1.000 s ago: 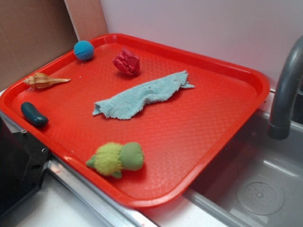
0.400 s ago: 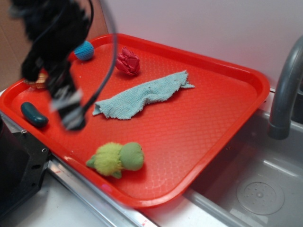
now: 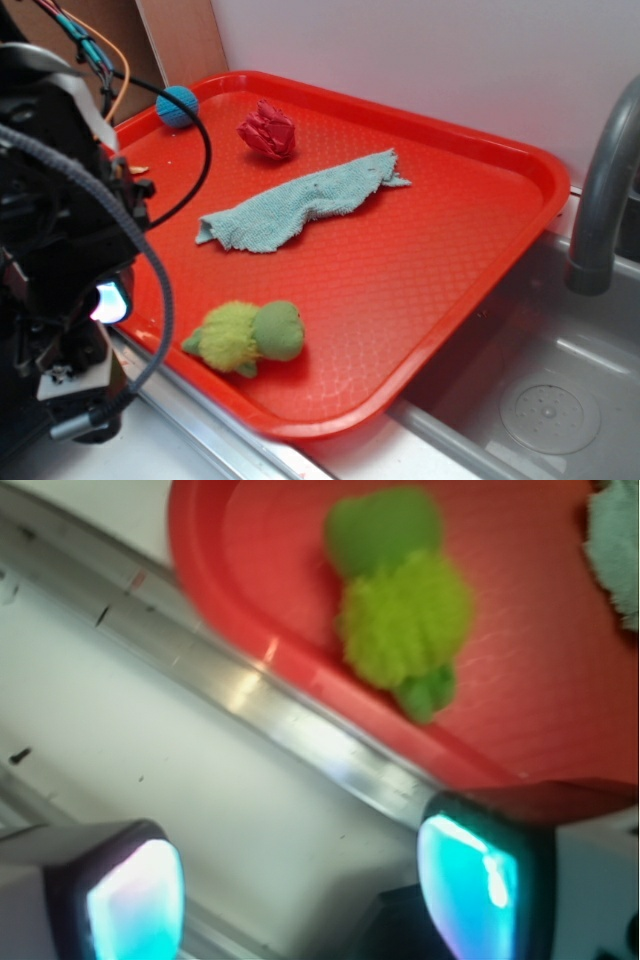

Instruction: Grab the green animal.

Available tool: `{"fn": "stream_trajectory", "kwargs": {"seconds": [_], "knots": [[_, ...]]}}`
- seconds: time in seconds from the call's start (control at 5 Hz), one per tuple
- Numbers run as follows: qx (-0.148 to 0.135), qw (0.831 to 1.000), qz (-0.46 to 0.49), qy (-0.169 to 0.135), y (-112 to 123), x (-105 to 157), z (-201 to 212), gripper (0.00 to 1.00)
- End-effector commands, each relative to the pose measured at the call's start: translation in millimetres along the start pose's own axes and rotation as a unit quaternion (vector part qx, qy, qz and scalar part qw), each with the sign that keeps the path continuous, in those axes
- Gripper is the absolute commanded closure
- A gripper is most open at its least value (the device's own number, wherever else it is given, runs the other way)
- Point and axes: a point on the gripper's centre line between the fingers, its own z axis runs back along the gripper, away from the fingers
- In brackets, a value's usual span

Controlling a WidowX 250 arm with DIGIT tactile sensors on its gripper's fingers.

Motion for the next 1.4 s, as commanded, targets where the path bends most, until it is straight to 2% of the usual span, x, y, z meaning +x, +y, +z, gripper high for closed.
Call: {"fn": "stream_trajectory", "kwargs": {"seconds": [0.0,0.2,0.4,0.6,0.8,1.0,1.2], "knots": [[-0.003,1.000,0.002,-0.008,-4.8,-3.4,4.8,0.00],[0.039,0.997,-0.043,-0.047,2.3,-10.0,2.5,0.00],[0.057,0.992,-0.083,-0.072,15.5,17.6,-9.1,0.00],[0.053,0.991,-0.099,-0.072,17.1,35.1,-21.9,0.00],[0.049,0.994,-0.075,-0.054,25.5,48.6,-29.3,0.00],[0.023,0.996,-0.070,-0.049,29.1,51.3,-40.7,0.00],[0.007,0.997,-0.071,-0.030,31.0,58.1,-51.7,0.00]]}}
